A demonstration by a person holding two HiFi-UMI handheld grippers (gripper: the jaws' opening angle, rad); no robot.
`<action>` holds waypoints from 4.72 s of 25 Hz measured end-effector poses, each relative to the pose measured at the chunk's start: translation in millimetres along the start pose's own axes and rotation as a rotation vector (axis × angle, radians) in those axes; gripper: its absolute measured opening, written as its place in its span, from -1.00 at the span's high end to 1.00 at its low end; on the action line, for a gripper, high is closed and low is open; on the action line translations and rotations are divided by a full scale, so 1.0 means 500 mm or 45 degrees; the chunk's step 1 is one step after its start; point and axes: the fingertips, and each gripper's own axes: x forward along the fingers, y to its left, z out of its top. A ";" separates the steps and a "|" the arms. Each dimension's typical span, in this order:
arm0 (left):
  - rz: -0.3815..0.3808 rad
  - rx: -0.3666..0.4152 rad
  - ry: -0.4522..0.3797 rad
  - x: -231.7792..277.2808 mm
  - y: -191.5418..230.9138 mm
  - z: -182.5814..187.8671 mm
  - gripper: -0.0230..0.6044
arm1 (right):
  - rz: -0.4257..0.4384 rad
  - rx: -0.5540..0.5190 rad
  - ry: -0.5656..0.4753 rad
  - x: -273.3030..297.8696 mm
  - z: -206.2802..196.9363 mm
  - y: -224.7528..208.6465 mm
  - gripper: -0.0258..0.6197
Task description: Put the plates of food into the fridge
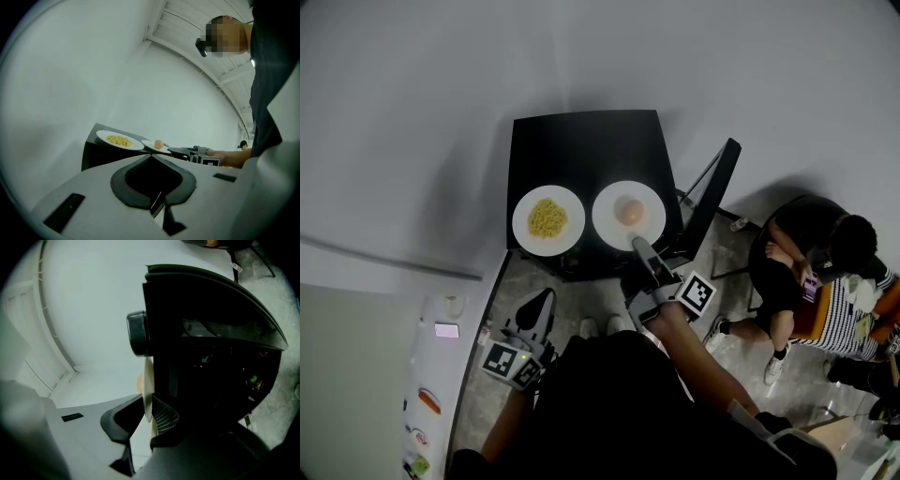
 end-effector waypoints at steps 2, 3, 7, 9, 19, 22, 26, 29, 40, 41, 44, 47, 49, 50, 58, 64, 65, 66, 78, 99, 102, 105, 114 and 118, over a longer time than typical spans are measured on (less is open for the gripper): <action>0.004 -0.008 -0.003 0.000 0.000 0.001 0.85 | -0.030 0.008 0.005 -0.001 -0.001 0.003 0.73; 0.006 -0.016 -0.006 -0.001 0.000 0.000 0.85 | -0.041 0.013 0.006 -0.003 -0.002 0.005 0.74; 0.009 -0.007 0.016 -0.005 -0.008 -0.013 0.85 | -0.053 0.014 0.024 -0.018 -0.011 0.007 0.75; 0.008 -0.004 0.029 -0.008 -0.012 -0.022 0.85 | -0.056 0.006 0.035 -0.031 -0.018 0.009 0.77; -0.005 -0.171 -0.014 -0.021 -0.024 -0.025 0.85 | -0.042 -0.012 0.156 -0.096 -0.068 0.029 0.78; -0.006 -0.171 -0.012 -0.027 -0.026 -0.031 0.85 | -0.044 -0.008 0.201 -0.117 -0.087 0.026 0.79; -0.016 -0.155 -0.023 -0.036 -0.034 -0.033 0.85 | -0.026 -0.005 0.285 -0.150 -0.116 0.020 0.79; -0.018 -0.144 -0.010 -0.041 -0.038 -0.041 0.85 | -0.030 0.005 0.335 -0.177 -0.138 0.011 0.79; -0.037 -0.175 0.033 -0.039 -0.042 -0.068 0.85 | -0.110 0.014 0.330 -0.221 -0.140 -0.048 0.79; -0.039 -0.174 0.035 -0.038 -0.044 -0.069 0.85 | -0.120 0.006 0.331 -0.222 -0.139 -0.056 0.79; -0.049 -0.168 0.040 -0.037 -0.050 -0.069 0.85 | -0.160 -0.003 0.325 -0.230 -0.133 -0.088 0.80; -0.053 -0.168 0.047 -0.034 -0.053 -0.073 0.85 | -0.193 0.013 0.298 -0.232 -0.120 -0.125 0.80; -0.052 -0.166 0.053 -0.033 -0.053 -0.073 0.85 | -0.216 0.005 0.281 -0.228 -0.109 -0.147 0.80; -0.051 -0.164 0.054 -0.033 -0.052 -0.073 0.85 | -0.228 -0.006 0.274 -0.225 -0.103 -0.158 0.79; -0.047 -0.158 0.060 -0.026 -0.037 -0.067 0.85 | -0.296 0.040 0.209 -0.181 -0.070 -0.226 0.79; -0.038 -0.148 0.064 -0.019 -0.025 -0.060 0.85 | -0.348 0.053 0.156 -0.148 -0.048 -0.263 0.79; -0.037 -0.147 0.066 -0.018 -0.022 -0.059 0.85 | -0.352 0.051 0.146 -0.142 -0.043 -0.267 0.79; -0.035 -0.146 0.069 -0.017 -0.021 -0.058 0.85 | -0.356 0.054 0.134 -0.137 -0.038 -0.271 0.79; -0.029 -0.156 0.099 0.004 0.002 -0.060 0.85 | -0.375 0.078 0.055 -0.069 -0.003 -0.317 0.79; -0.015 -0.229 0.101 0.019 0.026 -0.065 0.85 | -0.401 0.102 -0.126 0.007 0.034 -0.362 0.81; -0.015 -0.230 0.095 0.021 0.026 -0.061 0.85 | -0.404 0.104 -0.148 0.014 0.037 -0.366 0.81; -0.012 -0.238 0.092 0.021 0.027 -0.061 0.85 | -0.402 0.079 -0.152 0.022 0.043 -0.367 0.81; -0.014 -0.245 0.085 0.017 0.021 -0.060 0.85 | -0.388 0.094 -0.180 0.018 0.048 -0.365 0.81; -0.015 -0.249 0.073 0.015 0.017 -0.060 0.85 | -0.381 0.082 -0.151 0.012 0.043 -0.358 0.50</action>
